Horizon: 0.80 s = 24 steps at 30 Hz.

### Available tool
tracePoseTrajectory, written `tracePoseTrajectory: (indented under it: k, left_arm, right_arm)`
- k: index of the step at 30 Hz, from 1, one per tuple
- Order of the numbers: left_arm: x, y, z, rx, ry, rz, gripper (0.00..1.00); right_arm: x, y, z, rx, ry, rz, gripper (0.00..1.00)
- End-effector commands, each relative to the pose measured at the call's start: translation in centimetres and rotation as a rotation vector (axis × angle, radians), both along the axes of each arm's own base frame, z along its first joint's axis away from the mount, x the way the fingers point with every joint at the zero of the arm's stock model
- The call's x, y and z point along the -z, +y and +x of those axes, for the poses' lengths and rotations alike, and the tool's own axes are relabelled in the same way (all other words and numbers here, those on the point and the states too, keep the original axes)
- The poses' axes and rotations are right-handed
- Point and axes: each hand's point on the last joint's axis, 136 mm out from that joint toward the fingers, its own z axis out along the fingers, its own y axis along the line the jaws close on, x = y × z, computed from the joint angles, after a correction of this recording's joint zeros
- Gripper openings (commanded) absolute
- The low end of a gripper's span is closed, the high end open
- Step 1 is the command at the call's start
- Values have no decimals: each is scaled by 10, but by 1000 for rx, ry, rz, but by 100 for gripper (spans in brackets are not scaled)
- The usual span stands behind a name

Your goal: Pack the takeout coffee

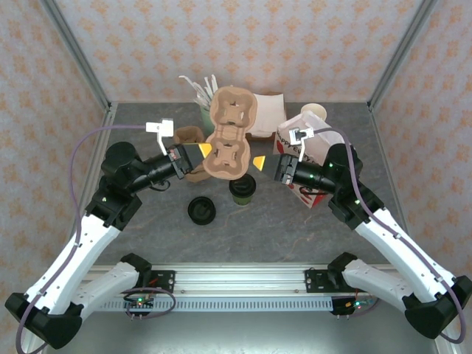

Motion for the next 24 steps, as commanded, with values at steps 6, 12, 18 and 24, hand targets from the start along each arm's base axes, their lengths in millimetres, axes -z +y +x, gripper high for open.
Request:
tracePoseTrajectory:
  k: [6, 12, 18, 24]
  left_arm:
    - [-5, -9, 0, 26, -23, -22, 4]
    - [-10, -15, 1, 40, -28, -32, 5]
    - [-16, -17, -2, 49, -36, -33, 4]
    - [-18, -19, -5, 58, -41, -39, 5]
  right_arm:
    - [-25, 4, -13, -80, -92, 65, 40]
    - [-25, 7, -15, -90, -86, 62, 39]
    - [-24, 6, -14, -80, -85, 50, 37]
    - [-23, 5, -9, -48, -72, 33, 22]
